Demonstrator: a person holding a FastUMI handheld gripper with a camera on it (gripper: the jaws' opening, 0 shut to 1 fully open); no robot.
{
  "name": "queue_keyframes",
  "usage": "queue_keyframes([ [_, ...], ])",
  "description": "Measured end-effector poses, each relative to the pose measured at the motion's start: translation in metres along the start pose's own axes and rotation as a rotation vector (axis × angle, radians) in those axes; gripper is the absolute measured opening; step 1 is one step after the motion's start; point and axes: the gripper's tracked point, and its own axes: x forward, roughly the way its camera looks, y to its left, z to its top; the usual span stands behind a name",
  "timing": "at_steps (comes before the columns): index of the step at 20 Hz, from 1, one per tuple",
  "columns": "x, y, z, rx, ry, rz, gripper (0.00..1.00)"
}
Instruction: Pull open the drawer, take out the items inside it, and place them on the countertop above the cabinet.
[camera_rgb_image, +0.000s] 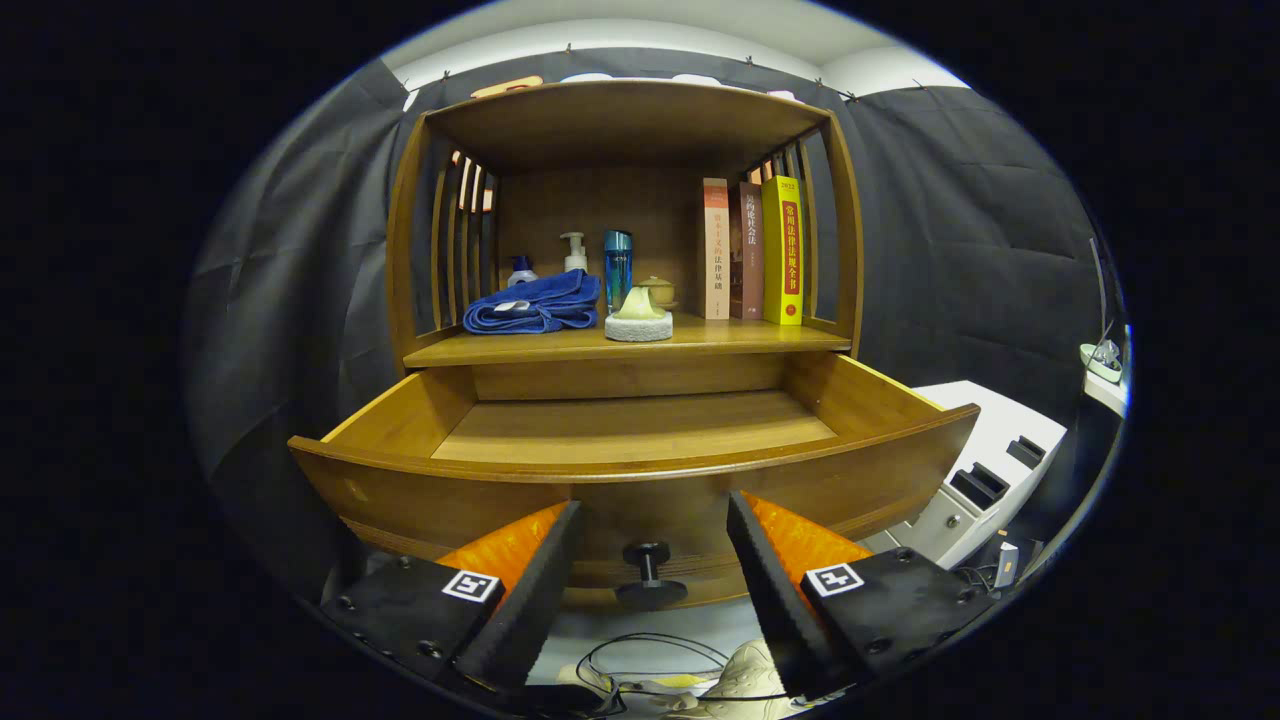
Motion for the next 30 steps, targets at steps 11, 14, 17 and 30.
queue_keyframes([
  [11, 0.003, 0.0, 0.001, 0.006, 0.0, 0.006, 0.96],
  [14, 0.007, 0.0, 0.002, 0.005, -0.002, -0.001, 0.96],
  [17, 0.012, 0.001, 0.003, 0.005, -0.001, -0.005, 0.96],
  [30, 0.052, 0.002, 0.017, 0.012, -0.011, -0.021, 0.96],
])
